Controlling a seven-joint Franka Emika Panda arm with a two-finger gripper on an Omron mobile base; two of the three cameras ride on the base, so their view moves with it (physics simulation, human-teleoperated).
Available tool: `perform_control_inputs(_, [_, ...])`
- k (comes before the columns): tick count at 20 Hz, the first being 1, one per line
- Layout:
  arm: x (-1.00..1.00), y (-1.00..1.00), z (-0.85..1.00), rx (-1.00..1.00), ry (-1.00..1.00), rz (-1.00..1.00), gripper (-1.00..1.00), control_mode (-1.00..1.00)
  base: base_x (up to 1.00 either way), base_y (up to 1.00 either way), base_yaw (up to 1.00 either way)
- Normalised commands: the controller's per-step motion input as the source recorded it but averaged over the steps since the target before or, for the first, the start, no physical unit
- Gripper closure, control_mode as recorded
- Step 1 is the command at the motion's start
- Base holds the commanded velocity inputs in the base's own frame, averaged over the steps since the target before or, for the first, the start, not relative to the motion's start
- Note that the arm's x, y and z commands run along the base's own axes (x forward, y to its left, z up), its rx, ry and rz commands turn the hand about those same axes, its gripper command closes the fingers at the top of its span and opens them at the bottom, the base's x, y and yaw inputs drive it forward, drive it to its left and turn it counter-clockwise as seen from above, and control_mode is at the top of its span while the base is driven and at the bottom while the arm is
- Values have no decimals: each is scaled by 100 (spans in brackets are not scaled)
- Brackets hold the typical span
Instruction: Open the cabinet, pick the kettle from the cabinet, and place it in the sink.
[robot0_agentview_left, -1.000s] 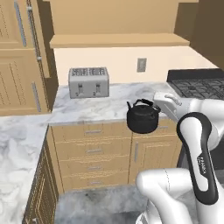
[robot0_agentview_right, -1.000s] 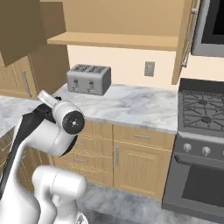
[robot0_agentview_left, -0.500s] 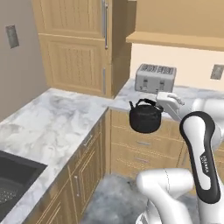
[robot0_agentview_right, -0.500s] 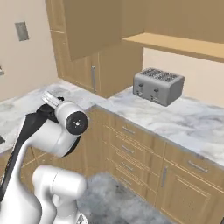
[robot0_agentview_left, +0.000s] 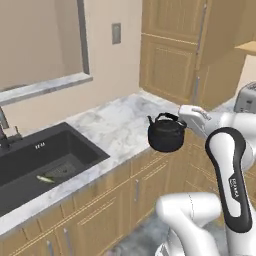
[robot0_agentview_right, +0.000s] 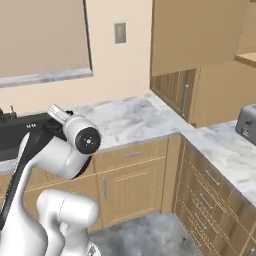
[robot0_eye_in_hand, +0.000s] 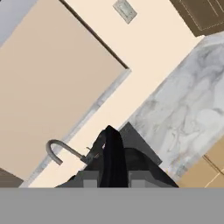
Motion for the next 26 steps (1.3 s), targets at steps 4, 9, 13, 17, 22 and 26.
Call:
perform_control_inputs(4, [0, 0, 0, 0, 0, 0, 100, 100, -10, 0, 73])
perform_control_inputs(9, [0, 0, 0, 0, 0, 0, 100, 100, -1, 0, 64])
perform_control_inputs(13, [0, 0, 0, 0, 0, 0, 100, 100, 7, 0, 51])
perform_control_inputs(17, [0, 0, 0, 0, 0, 0, 100, 100, 16, 0, 31])
perform_control_inputs(22, [0, 0, 0, 0, 0, 0, 100, 100, 28, 2, 3])
perform_control_inputs(26, [0, 0, 0, 0, 0, 0, 100, 100, 39, 4, -4])
